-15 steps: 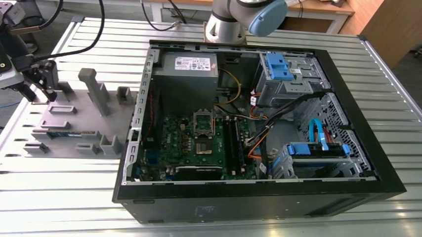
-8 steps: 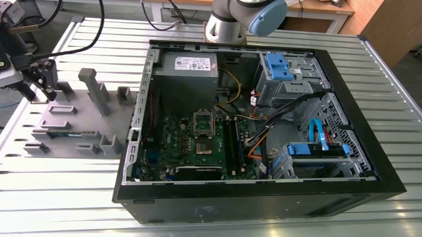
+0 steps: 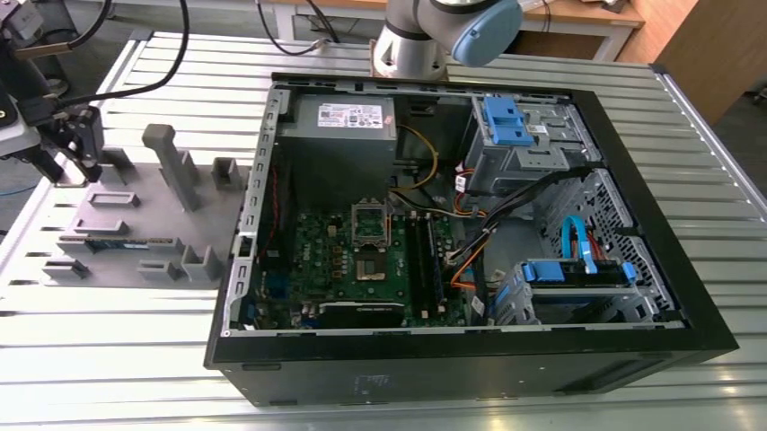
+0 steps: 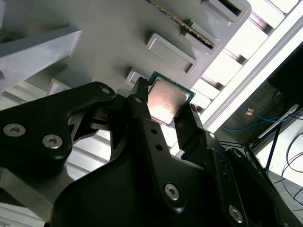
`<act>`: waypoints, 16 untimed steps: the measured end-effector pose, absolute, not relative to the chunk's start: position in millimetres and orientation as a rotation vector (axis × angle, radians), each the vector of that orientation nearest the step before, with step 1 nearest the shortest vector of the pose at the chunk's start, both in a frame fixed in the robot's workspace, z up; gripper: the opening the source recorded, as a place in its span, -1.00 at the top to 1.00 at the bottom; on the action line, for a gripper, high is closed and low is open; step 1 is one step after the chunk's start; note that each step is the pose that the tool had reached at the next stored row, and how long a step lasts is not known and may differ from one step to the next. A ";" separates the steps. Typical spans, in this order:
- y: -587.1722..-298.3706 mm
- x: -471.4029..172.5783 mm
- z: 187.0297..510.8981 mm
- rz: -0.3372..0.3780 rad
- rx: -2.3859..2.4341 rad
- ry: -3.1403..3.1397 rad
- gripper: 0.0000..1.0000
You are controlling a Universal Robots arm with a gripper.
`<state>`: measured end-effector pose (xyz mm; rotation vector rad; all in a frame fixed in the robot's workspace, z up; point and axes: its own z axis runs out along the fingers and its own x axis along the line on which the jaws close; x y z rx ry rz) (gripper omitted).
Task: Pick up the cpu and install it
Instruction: 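Pick up the cpu and move it towards the insertion slot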
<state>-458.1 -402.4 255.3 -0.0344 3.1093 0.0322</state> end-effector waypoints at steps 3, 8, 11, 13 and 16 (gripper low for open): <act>-402.3 -458.0 256.4 0.032 -0.034 3.109 0.06; -402.4 -458.1 258.6 0.032 -0.034 3.109 0.06; -402.4 -458.1 260.6 0.032 -0.034 3.109 0.06; -402.4 -458.0 261.5 0.032 -0.034 3.109 0.06; -402.3 -458.0 263.0 0.032 -0.034 3.109 0.06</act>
